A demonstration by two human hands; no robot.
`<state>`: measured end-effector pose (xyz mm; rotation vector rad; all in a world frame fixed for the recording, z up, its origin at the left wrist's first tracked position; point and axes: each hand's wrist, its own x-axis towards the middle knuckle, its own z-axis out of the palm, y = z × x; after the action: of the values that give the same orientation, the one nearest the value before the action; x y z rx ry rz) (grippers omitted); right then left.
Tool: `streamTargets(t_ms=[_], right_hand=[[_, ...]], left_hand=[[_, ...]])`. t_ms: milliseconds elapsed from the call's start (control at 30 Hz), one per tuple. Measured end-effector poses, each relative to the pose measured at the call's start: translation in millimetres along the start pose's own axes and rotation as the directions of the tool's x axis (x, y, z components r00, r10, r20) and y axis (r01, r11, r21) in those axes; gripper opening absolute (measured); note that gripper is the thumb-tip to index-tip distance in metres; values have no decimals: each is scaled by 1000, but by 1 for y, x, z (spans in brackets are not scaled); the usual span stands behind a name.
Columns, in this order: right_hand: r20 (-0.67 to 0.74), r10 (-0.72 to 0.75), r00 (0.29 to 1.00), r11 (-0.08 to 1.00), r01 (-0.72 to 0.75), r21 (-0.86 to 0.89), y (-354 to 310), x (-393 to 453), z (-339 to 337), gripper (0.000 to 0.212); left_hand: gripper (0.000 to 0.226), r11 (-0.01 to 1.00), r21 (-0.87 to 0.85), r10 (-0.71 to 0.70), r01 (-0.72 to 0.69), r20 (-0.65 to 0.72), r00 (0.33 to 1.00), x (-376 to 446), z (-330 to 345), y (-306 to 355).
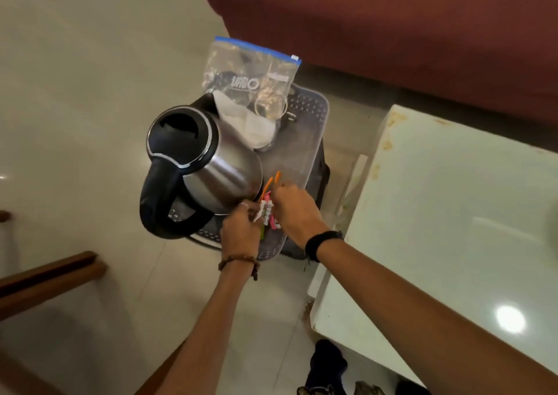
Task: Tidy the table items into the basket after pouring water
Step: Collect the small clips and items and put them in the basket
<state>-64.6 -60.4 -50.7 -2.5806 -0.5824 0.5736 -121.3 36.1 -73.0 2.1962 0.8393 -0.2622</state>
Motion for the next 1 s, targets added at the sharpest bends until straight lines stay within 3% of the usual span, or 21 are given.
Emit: streamTargets(t_ms=[167,233,300,367,467,567,700,800,1000], right_hand=[[-55,-16,998,1000,16,7,5,3,-4,19],[-102,30,994,971,-5,238,13,-6,-11,11],[-159,113,981,863,-17,505,26,-22,-21,6],[-202,218,955,770,-41,637,47,-49,-30,7],[-207,388,898,658,-112,745,93,-99,-40,12],[-170,559,811,578,-234,782,159,-163,-49,7],[-140,734,665,477,-357,803,251,-257,-60,7],[-132,826,549,397,-398,827,315,-324,-68,10],[-83,951,299,218,-455,864,431,-455,-77,18]], left_hand=[[12,994,104,15,-19,42,999,5,6,4],[15,988,134,76,-75,-5,997,-3,4,14],[18,985,81,160,-153,-80,984,-18,5,30],[15,965,2,261,-263,-120,958,-41,14,52],[16,899,-27,436,-436,-9,900,-81,50,84],[15,871,-100,491,-480,193,850,-129,117,118],[15,909,-114,406,-400,457,791,-197,219,148],[15,928,-116,356,-354,560,748,-248,292,170],[13,905,-72,326,-420,751,574,-358,432,217]])
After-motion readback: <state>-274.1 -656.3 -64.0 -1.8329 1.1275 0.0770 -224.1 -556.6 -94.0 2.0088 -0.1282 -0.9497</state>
